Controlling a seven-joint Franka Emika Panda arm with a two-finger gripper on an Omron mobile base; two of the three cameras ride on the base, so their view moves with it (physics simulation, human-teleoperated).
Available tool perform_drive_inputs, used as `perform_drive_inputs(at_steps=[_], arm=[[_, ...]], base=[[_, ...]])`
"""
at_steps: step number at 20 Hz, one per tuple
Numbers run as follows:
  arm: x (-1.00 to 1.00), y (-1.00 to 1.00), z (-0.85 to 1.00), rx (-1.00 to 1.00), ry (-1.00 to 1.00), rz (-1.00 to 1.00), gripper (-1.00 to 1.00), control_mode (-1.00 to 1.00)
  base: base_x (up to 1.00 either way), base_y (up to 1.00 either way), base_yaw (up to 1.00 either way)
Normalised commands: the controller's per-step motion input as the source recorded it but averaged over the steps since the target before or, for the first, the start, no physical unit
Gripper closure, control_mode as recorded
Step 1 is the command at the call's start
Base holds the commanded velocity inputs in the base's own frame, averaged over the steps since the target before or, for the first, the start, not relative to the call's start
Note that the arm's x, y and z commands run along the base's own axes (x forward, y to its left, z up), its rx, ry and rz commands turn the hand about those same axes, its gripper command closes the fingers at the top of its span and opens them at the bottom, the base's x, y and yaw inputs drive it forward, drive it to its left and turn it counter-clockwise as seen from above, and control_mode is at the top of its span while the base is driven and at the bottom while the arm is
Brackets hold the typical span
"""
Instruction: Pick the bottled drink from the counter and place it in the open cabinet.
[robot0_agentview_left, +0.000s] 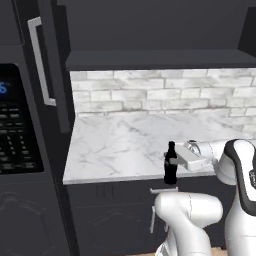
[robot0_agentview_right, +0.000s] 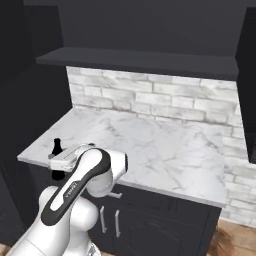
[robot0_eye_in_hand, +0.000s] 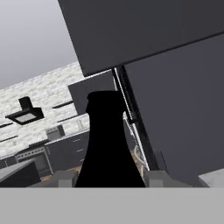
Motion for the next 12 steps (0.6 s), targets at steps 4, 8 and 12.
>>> perform_drive_inputs(at_steps=[4, 8, 12], arm=[[0.00, 0.00, 0.00, 0.00, 0.00, 0.00, 1.00, 1.00], [0.00, 0.00, 0.00, 0.00, 0.00, 0.00, 1.00, 1.00], [0.00, 0.00, 0.00, 0.00, 0.00, 0.00, 1.00, 1.00]], base=[[0.43, -0.46, 0.15], [0.39, -0.44, 0.14], [0.19, -0.18, 0.00]])
